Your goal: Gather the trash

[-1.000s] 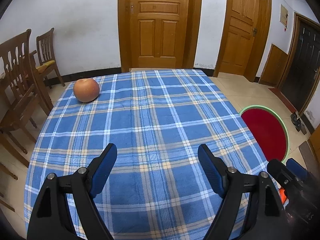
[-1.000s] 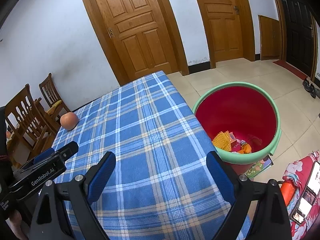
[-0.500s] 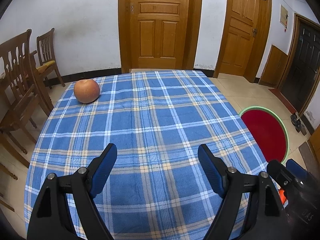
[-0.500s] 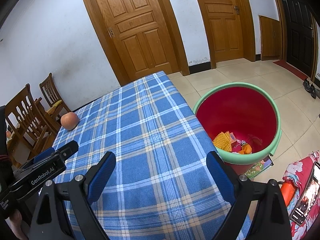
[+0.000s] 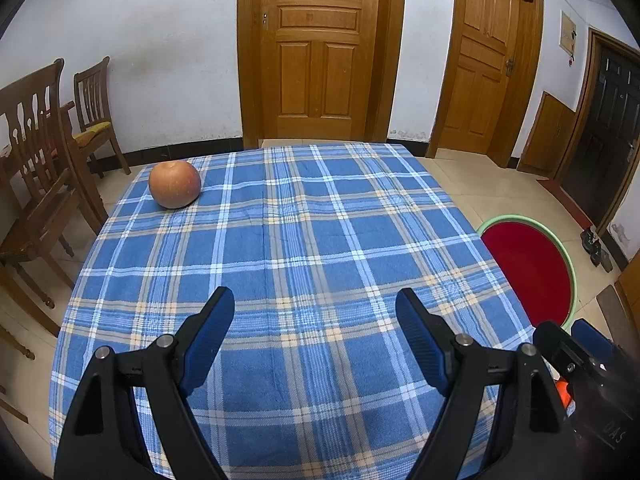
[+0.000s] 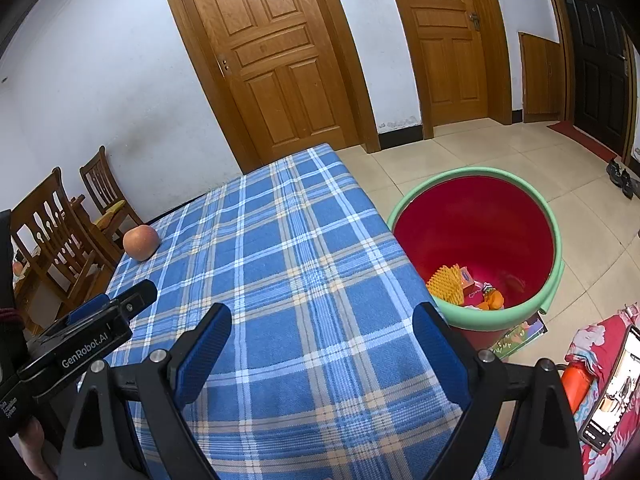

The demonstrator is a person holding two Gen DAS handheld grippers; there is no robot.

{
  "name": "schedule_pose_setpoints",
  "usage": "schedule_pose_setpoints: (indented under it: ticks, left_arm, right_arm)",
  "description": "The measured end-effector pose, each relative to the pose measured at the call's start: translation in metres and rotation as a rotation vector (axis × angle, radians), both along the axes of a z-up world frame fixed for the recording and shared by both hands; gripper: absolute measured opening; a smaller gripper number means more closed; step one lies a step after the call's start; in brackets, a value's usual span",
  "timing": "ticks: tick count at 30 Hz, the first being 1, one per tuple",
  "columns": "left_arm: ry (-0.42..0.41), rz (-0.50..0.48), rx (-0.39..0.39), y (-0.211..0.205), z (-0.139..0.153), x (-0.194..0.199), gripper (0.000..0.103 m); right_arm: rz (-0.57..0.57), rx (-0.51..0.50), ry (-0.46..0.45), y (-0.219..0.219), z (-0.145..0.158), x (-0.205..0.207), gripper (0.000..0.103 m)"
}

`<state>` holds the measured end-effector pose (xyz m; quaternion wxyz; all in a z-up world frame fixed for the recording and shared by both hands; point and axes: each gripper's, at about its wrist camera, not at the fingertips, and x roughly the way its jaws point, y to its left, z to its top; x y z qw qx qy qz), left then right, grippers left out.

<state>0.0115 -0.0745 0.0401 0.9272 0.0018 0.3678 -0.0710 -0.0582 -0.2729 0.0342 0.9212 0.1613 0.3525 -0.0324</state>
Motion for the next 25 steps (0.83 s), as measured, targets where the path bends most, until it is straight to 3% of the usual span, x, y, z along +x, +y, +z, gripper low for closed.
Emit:
schedule_pose_setpoints:
  ticks: [25]
  left_arm:
    - [0.006,0.012,-0.003,0.005,0.0004,0.0012,0.082]
  right_arm:
    - [0.001,0.0,0.001,0.0017,-0.0001,0.0007,0.094]
